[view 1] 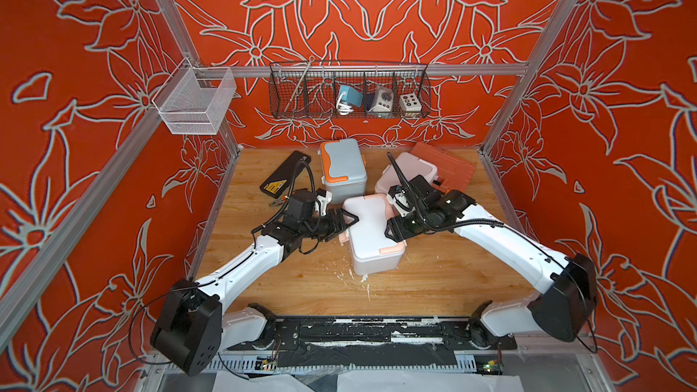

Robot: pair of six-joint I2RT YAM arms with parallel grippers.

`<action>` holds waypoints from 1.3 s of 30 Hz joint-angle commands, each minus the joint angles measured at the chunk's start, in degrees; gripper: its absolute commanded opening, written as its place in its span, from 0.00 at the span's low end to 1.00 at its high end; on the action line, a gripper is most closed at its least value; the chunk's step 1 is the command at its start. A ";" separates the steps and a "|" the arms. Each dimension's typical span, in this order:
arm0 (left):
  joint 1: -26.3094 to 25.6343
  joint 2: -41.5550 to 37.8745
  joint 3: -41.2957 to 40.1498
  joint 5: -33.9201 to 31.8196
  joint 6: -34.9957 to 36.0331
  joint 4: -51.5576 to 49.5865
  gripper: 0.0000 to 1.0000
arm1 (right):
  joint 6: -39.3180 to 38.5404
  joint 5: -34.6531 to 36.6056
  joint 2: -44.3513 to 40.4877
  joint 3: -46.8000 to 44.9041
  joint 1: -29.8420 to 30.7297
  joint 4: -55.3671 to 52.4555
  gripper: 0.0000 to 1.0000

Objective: Open first aid kits and take out gauze
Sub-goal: Open the lid of the first aid kit.

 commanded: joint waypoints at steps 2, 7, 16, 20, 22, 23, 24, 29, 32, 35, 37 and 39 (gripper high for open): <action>-0.60 0.54 -1.61 4.26 -2.60 4.90 0.73 | 0.32 -2.92 1.10 -1.55 -0.33 -0.37 0.65; -0.66 -0.64 -1.69 7.35 -5.64 8.77 0.73 | 1.07 -6.15 1.04 -1.31 -0.33 0.78 0.65; -0.58 -2.63 -1.49 10.08 -9.51 12.92 0.73 | 1.30 -3.42 0.42 1.10 -0.33 -1.48 0.68; -0.58 -3.11 -1.42 10.68 -10.64 14.13 0.73 | 1.30 -2.21 -0.20 2.06 -0.33 -2.72 0.75; -0.57 -3.15 -1.26 10.87 -11.07 14.61 0.73 | 1.23 -1.78 -0.83 2.63 -0.33 -3.52 0.79; -0.57 -3.14 -1.18 10.95 -11.20 14.73 0.73 | 1.13 -1.45 -1.20 3.02 -0.33 -3.91 0.81; -0.60 -3.15 -0.91 11.04 -11.39 14.96 0.73 | 1.06 -0.95 -1.66 3.45 -0.35 -4.53 0.83; -0.75 -2.37 1.66 11.40 -11.90 15.28 0.73 | 0.17 0.35 -4.82 5.80 -0.35 -6.99 0.86; -1.59 -1.32 4.33 11.31 -11.94 15.22 0.73 | -0.14 0.45 -6.87 7.29 -0.33 -7.89 0.86; -3.35 0.48 7.66 10.81 -11.95 15.23 0.73 | -0.67 0.10 -8.78 8.96 -0.24 -8.53 0.86; -4.85 2.19 10.16 10.32 -11.70 14.93 0.73 | -0.90 0.17 -10.05 10.02 -0.02 -9.03 0.86; -6.32 3.90 12.39 9.70 -11.62 14.97 0.73 | -1.38 0.48 -11.04 10.91 0.27 -9.64 0.86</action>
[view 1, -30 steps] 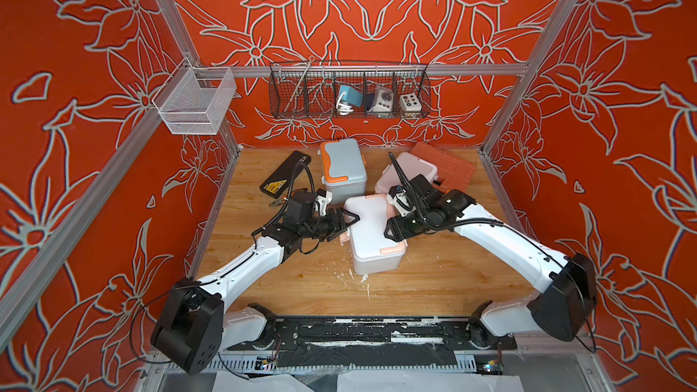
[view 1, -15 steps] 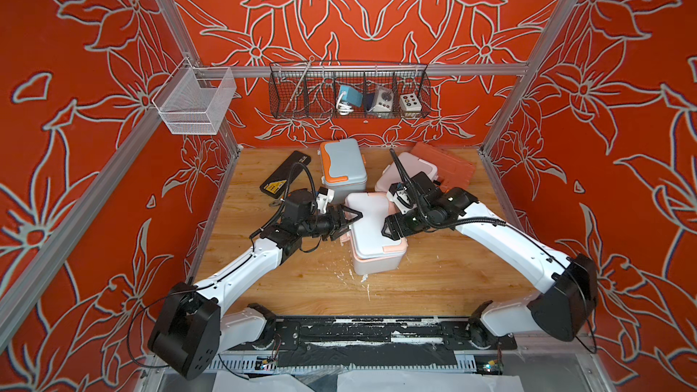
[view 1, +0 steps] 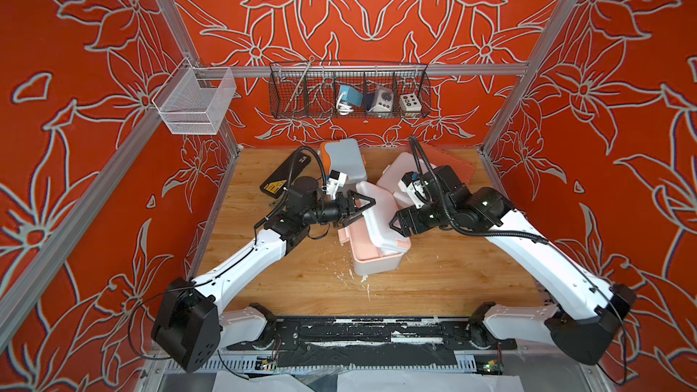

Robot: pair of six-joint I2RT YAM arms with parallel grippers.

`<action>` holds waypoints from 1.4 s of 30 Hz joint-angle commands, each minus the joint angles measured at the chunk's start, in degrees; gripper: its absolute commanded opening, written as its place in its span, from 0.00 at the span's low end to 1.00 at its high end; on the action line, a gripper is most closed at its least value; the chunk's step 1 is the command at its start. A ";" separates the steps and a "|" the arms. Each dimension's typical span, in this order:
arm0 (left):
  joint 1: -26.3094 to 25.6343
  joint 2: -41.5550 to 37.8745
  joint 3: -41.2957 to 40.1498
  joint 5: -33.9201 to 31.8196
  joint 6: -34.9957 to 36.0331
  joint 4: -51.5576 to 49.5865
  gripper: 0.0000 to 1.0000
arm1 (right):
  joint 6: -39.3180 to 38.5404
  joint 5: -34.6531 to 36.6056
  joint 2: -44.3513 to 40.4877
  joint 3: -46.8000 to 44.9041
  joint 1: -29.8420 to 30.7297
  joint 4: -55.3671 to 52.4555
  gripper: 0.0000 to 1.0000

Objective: Open first aid kits and take out gauze
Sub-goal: Open the lid of the first aid kit.

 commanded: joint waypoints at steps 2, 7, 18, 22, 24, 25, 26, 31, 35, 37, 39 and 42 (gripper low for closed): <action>-3.27 3.53 5.12 -0.71 0.27 2.15 0.73 | -1.47 1.88 -2.64 2.45 0.82 -3.14 0.85; -7.41 8.77 12.43 -2.22 1.23 0.95 0.73 | -1.42 3.14 -3.72 3.73 1.69 -4.67 0.83; -10.47 14.88 18.06 -4.71 3.41 -1.40 0.73 | -1.15 8.68 -1.37 5.00 3.16 -8.22 0.77; -10.43 13.27 16.62 -6.55 4.61 -2.56 0.74 | -0.01 13.98 -0.65 5.15 3.20 -9.79 0.69; -10.42 11.90 15.83 -8.35 5.73 -4.07 0.76 | 0.35 16.54 -0.91 5.40 3.20 -10.44 0.65; -10.48 11.19 15.40 -9.27 6.26 -4.91 0.76 | 0.55 17.29 -1.02 5.45 3.17 -10.56 0.64; -10.42 10.37 14.79 -10.54 6.80 -5.83 0.77 | 0.61 17.76 -1.19 5.37 3.20 -10.50 0.63; -10.46 5.65 10.81 -17.63 9.24 -10.64 0.79 | 1.39 18.59 -1.54 4.56 2.94 -10.12 0.59; -10.36 1.98 7.67 -26.65 12.36 -17.52 0.79 | 2.18 18.63 -2.55 3.27 2.02 -9.21 0.54; -10.34 1.15 6.99 -30.11 14.05 -21.26 0.76 | 2.38 18.47 -3.03 2.56 1.33 -8.77 0.53; -10.39 1.15 6.79 -33.04 15.62 -25.06 0.73 | 2.52 17.81 -3.43 1.77 0.54 -8.29 0.51; -10.33 2.19 7.54 -36.22 17.71 -29.11 0.68 | 2.74 16.40 -3.90 0.25 -0.45 -7.23 0.50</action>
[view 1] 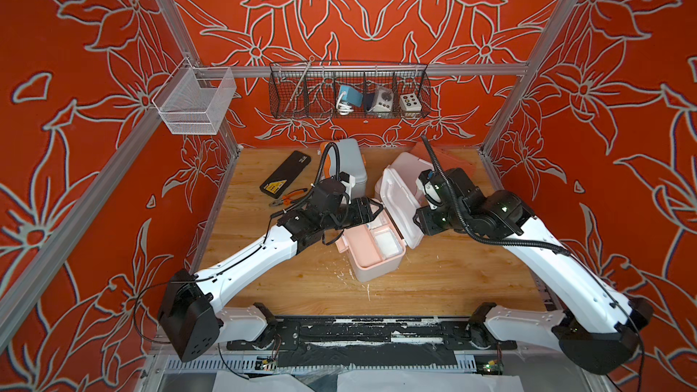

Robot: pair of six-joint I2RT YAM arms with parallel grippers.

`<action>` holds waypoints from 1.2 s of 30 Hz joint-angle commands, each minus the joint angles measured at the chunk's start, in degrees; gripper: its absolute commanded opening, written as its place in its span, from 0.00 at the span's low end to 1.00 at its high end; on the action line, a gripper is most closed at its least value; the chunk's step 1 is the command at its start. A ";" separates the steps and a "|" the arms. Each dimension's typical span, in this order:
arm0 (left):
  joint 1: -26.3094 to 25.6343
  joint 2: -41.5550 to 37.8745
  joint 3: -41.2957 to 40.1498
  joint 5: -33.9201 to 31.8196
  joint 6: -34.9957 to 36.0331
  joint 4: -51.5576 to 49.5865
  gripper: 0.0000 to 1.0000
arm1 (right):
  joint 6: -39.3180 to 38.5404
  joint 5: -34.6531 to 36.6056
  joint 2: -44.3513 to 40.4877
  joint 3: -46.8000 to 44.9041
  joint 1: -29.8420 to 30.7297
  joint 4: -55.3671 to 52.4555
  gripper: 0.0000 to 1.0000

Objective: Open first aid kits and take out gauze
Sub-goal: Pick up the gauze from the first aid kit.

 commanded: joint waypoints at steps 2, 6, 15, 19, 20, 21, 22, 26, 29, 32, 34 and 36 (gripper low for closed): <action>-0.15 1.63 1.40 -8.53 5.01 -9.11 0.65 | 1.35 -0.77 -1.17 -2.26 -1.29 1.07 0.49; -0.15 4.36 3.19 -10.98 6.42 -11.31 0.59 | 1.28 -1.62 -1.52 -3.08 -1.82 1.71 0.49; -0.15 11.51 7.64 -10.53 7.57 -11.75 0.48 | 0.74 -2.93 -2.17 -4.28 -2.89 2.31 0.49; -0.15 13.76 9.25 -10.92 7.98 -12.58 0.42 | 0.40 -3.60 -2.47 -4.79 -3.52 2.32 0.49; -0.16 14.18 9.46 -10.94 8.02 -12.71 0.40 | 0.31 -3.72 -2.52 -4.85 -3.70 2.29 0.49; -0.15 14.51 9.56 -10.90 8.02 -12.85 0.39 | 0.23 -3.86 -2.57 -4.95 -3.78 2.31 0.49; -0.16 14.73 9.57 -10.92 8.11 -12.94 0.37 | 0.12 -4.00 -2.59 -5.04 -4.05 2.31 0.49; -0.17 15.35 9.59 -10.55 8.11 -13.03 0.28 | -0.23 -4.66 -2.74 -5.53 -4.75 3.77 0.49; -0.15 15.48 9.49 -10.29 8.20 -13.03 0.21 | -0.48 -5.25 -2.73 -5.89 -5.33 4.24 0.49; -0.15 15.43 9.35 -10.22 8.29 -13.27 0.11 | -0.66 -5.55 -2.72 -6.19 -5.74 4.47 0.49; -0.15 15.06 9.35 -10.27 8.37 -13.47 0.05 | -0.76 -5.87 -2.76 -6.40 -6.07 4.66 0.49; -0.19 14.47 9.48 -10.38 8.37 -13.53 0.02 | -0.88 -6.07 -2.72 -6.42 -6.23 4.68 0.49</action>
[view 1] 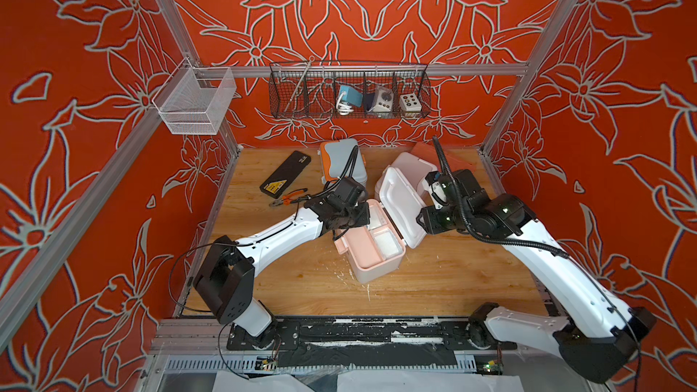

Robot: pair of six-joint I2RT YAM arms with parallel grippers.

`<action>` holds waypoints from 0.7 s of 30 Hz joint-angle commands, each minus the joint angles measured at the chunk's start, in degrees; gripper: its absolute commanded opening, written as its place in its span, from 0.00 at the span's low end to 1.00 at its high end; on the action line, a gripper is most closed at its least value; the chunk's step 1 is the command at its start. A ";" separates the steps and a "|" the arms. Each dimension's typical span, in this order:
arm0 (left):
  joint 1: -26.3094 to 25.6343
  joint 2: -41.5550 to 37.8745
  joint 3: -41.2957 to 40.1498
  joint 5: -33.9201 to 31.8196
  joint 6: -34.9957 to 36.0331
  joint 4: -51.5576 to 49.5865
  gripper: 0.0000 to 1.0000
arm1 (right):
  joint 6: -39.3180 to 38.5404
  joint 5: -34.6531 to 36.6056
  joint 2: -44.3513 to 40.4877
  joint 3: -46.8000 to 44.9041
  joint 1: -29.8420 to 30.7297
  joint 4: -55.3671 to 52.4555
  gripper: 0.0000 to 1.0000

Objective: Open first aid kits and take out gauze
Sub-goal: Pick up the gauze from the first aid kit.

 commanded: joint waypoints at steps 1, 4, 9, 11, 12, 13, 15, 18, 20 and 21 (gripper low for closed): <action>-0.16 -1.10 0.96 -0.46 0.37 -1.64 0.01 | -0.58 -0.82 -0.77 -1.10 -0.63 0.61 0.49; -0.15 -2.24 1.83 -1.40 0.70 -2.57 0.00 | -0.67 -1.05 -0.78 -1.15 -0.89 0.71 0.49; 0.58 -4.62 3.47 -3.11 1.81 -4.64 0.00 | -0.94 -1.34 -0.84 -1.28 -1.18 0.75 0.49; 1.86 -6.04 4.59 -3.08 2.92 -6.39 0.00 | -0.94 -1.85 -1.18 -1.75 -1.41 1.18 0.49; 2.63 -6.76 5.12 -3.46 3.45 -7.60 0.00 | -0.94 -2.02 -1.19 -1.84 -1.44 1.32 0.49; 3.60 -7.78 5.50 -3.86 4.01 -8.88 0.00 | -0.94 -2.25 -1.12 -1.94 -1.52 1.41 0.49; 5.90 -10.32 5.60 -4.63 5.19 -11.00 0.00 | -1.10 -2.53 -1.07 -1.86 -1.59 1.48 0.49; 10.66 -14.46 4.92 -5.31 6.94 -13.93 0.00 | -1.44 -2.58 -1.05 -1.86 -1.68 1.41 0.49; 14.55 -16.68 4.27 -5.10 8.66 -15.84 0.00 | -1.44 -2.72 -1.04 -2.02 -1.69 1.41 0.49; 16.19 -17.26 4.24 -5.06 9.56 -17.10 0.00 | -1.47 -2.66 -1.05 -2.15 -1.70 1.49 0.49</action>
